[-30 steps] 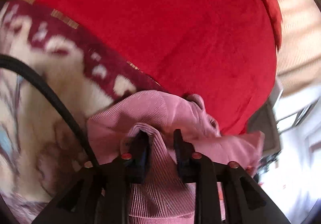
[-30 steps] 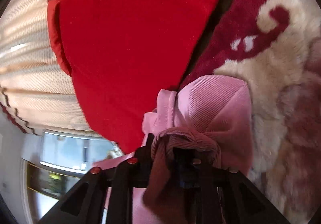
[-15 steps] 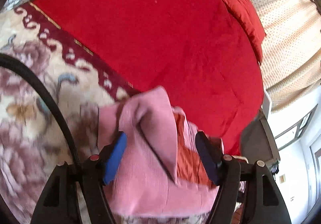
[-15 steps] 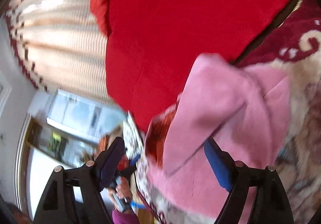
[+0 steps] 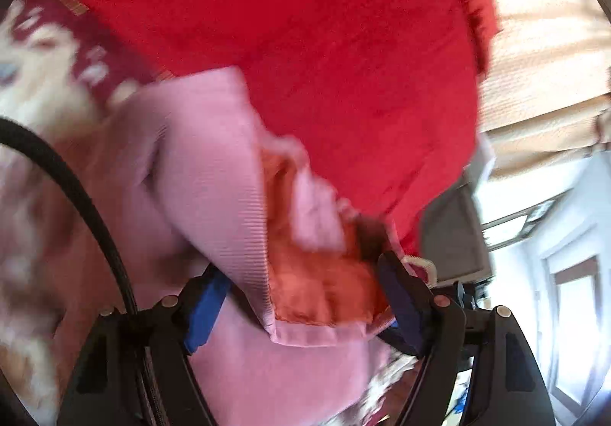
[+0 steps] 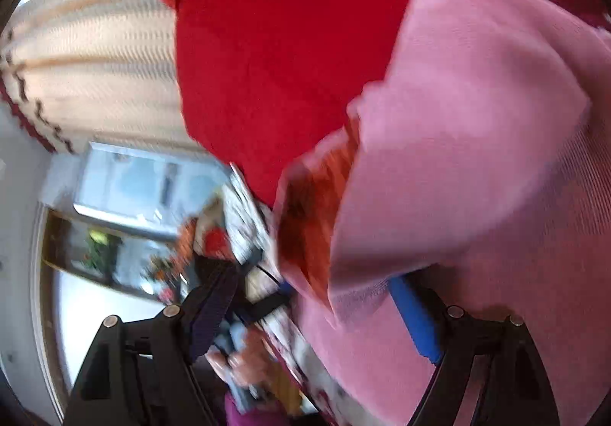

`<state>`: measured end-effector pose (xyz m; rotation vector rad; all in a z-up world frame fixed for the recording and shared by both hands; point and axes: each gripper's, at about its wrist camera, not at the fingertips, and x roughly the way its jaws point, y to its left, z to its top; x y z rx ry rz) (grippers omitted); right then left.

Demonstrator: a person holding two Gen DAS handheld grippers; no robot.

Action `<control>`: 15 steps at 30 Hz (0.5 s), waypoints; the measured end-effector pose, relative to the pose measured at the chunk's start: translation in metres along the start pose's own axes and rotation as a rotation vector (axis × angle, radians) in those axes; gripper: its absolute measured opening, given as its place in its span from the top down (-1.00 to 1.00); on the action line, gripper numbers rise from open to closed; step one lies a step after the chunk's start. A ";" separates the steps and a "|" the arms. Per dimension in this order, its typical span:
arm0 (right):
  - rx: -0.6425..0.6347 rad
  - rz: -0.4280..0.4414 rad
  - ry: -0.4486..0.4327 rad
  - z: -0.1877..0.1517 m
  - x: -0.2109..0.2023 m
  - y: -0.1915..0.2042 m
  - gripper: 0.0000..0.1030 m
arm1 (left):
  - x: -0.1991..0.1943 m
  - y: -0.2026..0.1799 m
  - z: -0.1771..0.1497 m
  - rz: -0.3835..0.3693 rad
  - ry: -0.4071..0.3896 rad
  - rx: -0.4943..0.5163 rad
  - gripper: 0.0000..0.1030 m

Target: Fold large clothes

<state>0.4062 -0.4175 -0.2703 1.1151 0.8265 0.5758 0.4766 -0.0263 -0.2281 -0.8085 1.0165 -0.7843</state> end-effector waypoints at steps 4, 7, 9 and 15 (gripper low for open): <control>-0.058 0.138 -0.325 0.021 -0.035 0.008 -0.64 | -0.041 -0.024 0.013 -0.035 -0.270 0.100 -0.53; -0.055 0.127 -0.455 0.024 -0.057 -0.003 -0.64 | -0.057 -0.031 0.013 0.119 -0.313 0.174 -0.53; -0.056 0.065 -0.448 0.026 -0.061 -0.009 -0.64 | -0.056 -0.026 0.009 0.156 -0.281 0.156 -0.53; -0.083 -0.124 -0.444 0.023 -0.092 -0.012 -0.64 | -0.049 -0.025 -0.025 0.514 -0.243 0.234 -0.53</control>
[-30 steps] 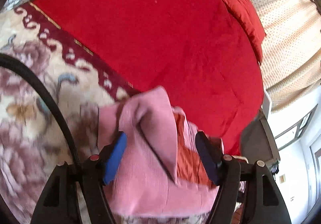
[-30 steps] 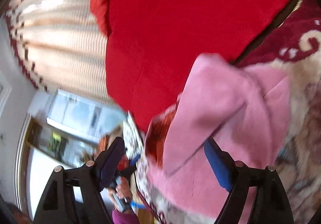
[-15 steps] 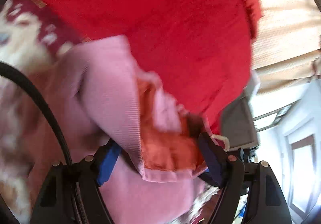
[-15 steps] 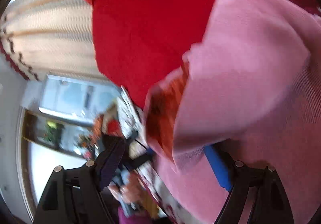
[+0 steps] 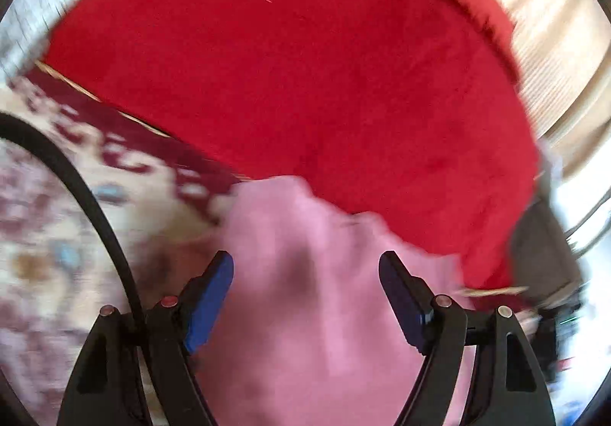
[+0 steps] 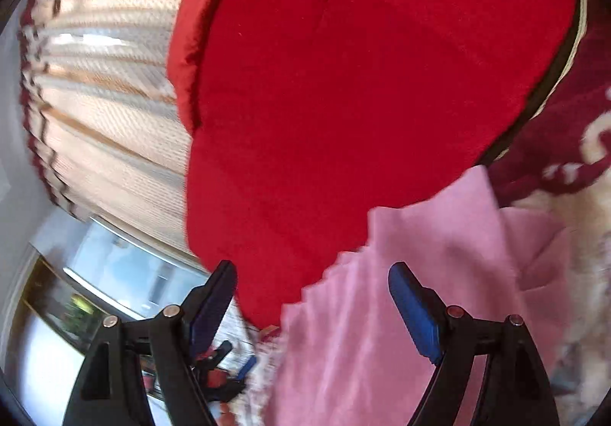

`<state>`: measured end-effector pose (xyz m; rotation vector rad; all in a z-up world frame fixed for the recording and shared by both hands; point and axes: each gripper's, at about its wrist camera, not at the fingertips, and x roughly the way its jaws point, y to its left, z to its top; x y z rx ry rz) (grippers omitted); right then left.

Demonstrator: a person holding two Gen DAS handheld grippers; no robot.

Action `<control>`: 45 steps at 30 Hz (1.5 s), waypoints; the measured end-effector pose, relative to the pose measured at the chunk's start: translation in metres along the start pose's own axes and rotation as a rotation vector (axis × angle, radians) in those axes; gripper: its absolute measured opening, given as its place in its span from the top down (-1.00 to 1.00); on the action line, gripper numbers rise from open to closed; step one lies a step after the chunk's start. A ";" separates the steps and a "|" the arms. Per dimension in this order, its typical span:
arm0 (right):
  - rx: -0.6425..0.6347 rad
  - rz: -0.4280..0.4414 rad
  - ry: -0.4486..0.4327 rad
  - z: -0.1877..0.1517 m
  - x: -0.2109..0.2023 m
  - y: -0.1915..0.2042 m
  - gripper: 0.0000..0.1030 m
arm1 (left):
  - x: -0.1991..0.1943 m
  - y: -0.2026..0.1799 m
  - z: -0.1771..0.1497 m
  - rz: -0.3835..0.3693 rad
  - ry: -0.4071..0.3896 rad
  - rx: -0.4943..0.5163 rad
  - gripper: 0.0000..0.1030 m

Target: Fold large clothes

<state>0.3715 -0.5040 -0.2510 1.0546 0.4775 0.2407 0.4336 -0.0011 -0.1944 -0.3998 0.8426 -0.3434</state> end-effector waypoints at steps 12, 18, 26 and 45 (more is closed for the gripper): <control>-0.144 -0.405 0.317 -0.056 -0.018 -0.032 -0.11 | -0.007 0.055 -0.051 0.339 0.162 0.038 -0.57; -0.077 -0.288 0.252 -0.071 -0.077 -0.032 -0.16 | -0.061 0.056 -0.066 0.242 0.072 -0.046 -0.57; 0.105 -0.129 0.243 -0.108 -0.110 -0.051 -0.51 | -0.074 0.056 -0.119 -0.016 0.128 -0.217 -0.57; 0.267 -0.286 0.030 -0.112 -0.066 -0.067 -0.53 | 0.010 0.041 -0.106 -0.168 0.049 -0.453 0.07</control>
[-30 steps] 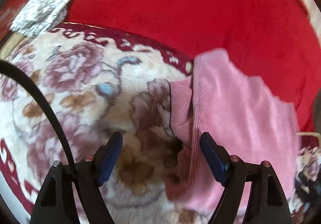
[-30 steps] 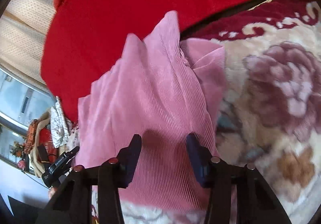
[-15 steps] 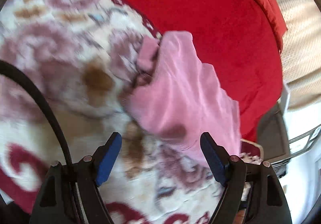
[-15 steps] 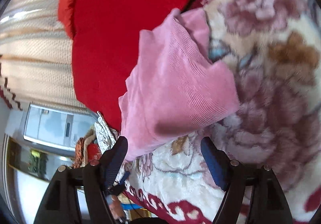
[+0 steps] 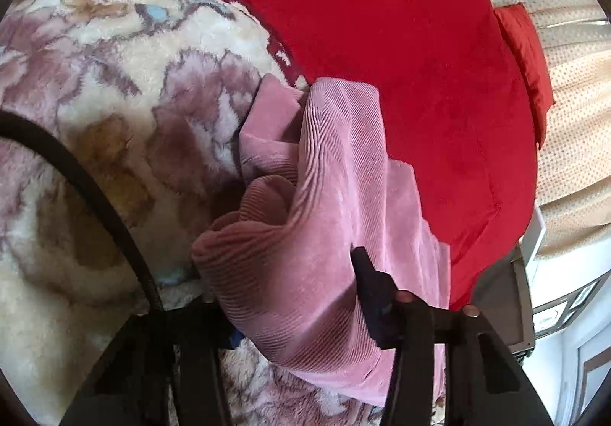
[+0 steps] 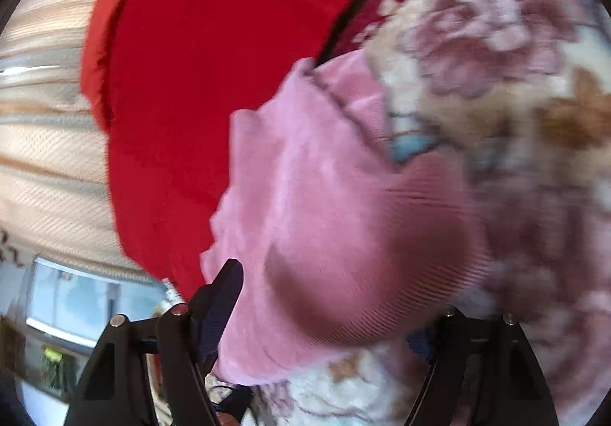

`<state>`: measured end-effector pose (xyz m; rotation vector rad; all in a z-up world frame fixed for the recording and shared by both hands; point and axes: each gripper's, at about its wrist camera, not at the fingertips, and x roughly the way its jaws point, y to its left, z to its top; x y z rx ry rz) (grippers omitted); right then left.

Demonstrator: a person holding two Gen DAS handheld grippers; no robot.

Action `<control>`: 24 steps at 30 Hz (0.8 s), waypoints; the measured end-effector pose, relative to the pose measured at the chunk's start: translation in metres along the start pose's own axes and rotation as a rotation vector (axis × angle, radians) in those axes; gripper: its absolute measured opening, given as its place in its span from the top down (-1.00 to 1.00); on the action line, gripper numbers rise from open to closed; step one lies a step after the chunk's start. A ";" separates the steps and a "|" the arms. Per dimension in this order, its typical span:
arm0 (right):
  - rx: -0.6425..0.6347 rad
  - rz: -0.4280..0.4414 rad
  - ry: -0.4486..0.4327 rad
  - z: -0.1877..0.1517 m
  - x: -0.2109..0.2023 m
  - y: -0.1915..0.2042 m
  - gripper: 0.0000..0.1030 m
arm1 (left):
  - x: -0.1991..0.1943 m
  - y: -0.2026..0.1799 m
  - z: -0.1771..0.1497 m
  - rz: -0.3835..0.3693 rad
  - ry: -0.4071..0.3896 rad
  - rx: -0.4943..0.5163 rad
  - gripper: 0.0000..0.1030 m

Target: Fold large clothes

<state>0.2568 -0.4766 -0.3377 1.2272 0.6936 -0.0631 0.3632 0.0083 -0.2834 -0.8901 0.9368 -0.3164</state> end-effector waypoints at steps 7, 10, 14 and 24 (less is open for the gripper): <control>-0.128 -0.146 -0.140 0.012 -0.064 0.019 -0.53 | 0.014 -0.014 -0.001 -0.022 -0.019 -0.009 -0.40; -0.245 -0.152 -0.213 0.006 -0.075 0.051 -0.50 | 0.025 -0.023 -0.004 0.002 -0.022 0.023 -0.36; -0.392 -0.078 -0.065 -0.002 -0.030 0.093 -0.02 | 0.036 -0.023 -0.003 -0.030 -0.045 0.001 0.29; -0.559 -0.125 0.134 -0.034 0.092 0.127 0.42 | 0.040 -0.048 0.002 0.012 -0.067 0.117 0.29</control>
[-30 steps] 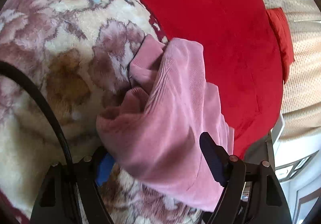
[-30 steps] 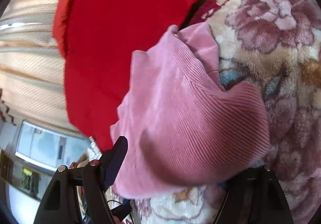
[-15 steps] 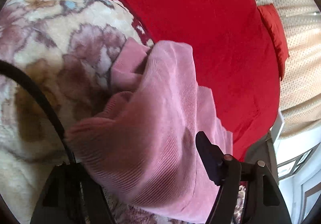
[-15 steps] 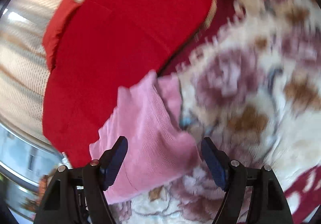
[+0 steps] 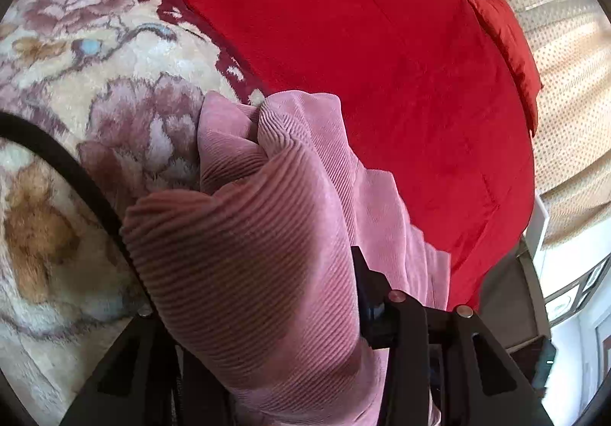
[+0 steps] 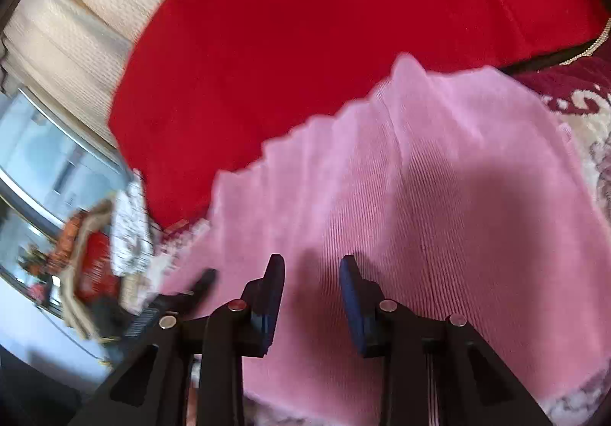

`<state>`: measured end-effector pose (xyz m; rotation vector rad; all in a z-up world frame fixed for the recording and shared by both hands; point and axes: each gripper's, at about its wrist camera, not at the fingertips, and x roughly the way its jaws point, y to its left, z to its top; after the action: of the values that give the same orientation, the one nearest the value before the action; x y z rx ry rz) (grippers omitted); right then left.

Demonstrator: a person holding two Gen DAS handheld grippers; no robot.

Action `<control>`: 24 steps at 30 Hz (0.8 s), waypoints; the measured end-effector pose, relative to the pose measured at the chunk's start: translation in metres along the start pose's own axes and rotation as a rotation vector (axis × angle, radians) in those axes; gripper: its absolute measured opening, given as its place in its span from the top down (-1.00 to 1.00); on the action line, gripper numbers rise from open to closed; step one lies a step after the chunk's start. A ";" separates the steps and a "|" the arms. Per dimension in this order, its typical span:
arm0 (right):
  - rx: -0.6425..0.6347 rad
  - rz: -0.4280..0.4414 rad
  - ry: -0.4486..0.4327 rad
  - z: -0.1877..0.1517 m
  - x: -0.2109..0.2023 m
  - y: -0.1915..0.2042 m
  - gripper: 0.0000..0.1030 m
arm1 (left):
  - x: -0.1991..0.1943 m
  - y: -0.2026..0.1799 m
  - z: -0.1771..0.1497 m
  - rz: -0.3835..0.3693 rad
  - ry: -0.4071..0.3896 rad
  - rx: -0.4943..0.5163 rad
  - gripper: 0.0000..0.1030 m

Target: Fold large clothes

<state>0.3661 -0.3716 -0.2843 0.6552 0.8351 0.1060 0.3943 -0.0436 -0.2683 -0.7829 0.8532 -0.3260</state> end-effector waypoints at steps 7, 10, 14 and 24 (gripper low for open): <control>0.022 0.026 0.010 -0.005 0.017 -0.024 0.55 | -0.011 -0.029 0.000 -0.003 -0.064 0.161 0.55; 0.020 0.035 -0.004 -0.008 0.016 -0.025 0.55 | -0.025 -0.045 0.001 -0.046 -0.085 0.216 0.57; 0.026 0.065 0.005 -0.004 0.012 -0.031 0.56 | -0.036 -0.079 -0.006 -0.039 -0.111 0.384 0.58; 0.185 0.309 0.043 0.022 -0.019 -0.096 0.50 | -0.037 -0.209 -0.067 0.053 -0.063 0.856 0.58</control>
<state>0.3538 -0.4661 -0.3166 0.9573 0.7860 0.3263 0.3279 -0.1987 -0.1226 0.0264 0.5872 -0.5625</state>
